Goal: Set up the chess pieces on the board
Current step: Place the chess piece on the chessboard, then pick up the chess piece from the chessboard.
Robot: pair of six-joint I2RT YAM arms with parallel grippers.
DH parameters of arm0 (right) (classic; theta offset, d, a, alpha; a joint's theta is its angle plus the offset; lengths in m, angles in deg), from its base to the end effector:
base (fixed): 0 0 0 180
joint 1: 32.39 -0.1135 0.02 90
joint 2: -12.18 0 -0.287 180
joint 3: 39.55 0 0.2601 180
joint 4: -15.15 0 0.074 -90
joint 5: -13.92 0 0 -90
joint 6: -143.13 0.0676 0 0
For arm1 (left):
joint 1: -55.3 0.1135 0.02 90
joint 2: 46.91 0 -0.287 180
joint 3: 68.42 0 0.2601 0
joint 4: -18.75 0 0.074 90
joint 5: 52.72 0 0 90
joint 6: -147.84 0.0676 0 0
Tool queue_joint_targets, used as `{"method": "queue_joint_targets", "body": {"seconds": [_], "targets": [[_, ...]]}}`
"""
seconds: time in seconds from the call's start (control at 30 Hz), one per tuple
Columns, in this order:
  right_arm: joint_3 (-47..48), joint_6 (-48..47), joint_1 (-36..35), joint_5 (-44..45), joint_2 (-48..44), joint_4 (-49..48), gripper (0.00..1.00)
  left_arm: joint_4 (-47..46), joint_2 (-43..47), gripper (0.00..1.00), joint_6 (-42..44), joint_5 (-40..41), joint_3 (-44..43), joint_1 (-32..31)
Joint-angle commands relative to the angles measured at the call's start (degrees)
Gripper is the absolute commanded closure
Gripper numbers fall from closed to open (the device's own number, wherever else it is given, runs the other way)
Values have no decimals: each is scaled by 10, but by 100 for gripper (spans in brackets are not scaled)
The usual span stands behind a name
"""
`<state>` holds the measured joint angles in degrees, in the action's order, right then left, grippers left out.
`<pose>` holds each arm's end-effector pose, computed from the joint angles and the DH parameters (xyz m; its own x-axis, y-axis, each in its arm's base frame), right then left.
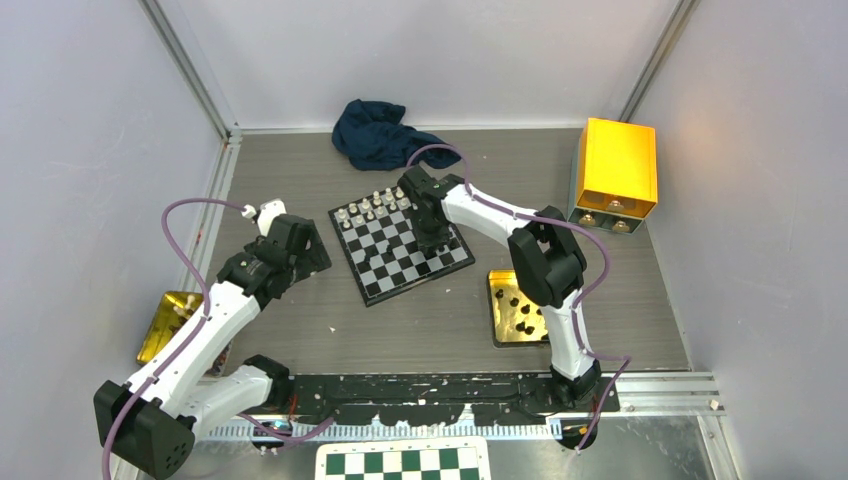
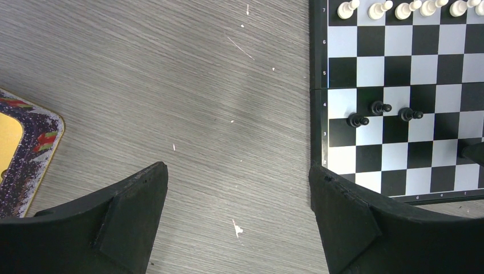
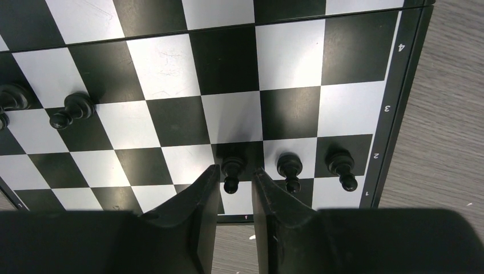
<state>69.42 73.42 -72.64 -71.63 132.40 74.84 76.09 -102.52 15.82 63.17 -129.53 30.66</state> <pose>0.3588 0.2969 0.1771 -0.8933 -0.3033 -0.3317 -0.3359 0.9408 0.0445 0.1942 -0.0566 0.2693 -0.6179 -0.3791 -0.6888 -0.3819 0.9105 -0.1585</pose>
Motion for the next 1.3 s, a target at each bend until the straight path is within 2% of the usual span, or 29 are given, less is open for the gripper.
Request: {"method": "queue_joint_targets", "body": {"seconds": [0.0,0.27,0.5,0.7,0.9,1.27], "targets": [[33,-7,2,4,-30,-1,67,-13,7,6,-7,5,-9,-1],[80,-17,-1,-11,-11,6,66,-11,7,6,-6,9,-9,-1],[108,-38,-15,-79,10,-7,66,-7,9,6,-7,12,-7,-1],[123,-59,-32,-116,30,-32,59,-6,12,6,-7,13,-6,-1],[143,-71,-40,-121,52,-40,52,-5,15,6,-7,16,-4,-1],[167,-69,-42,-110,82,-41,52,-3,21,6,-3,19,3,-1]]}}
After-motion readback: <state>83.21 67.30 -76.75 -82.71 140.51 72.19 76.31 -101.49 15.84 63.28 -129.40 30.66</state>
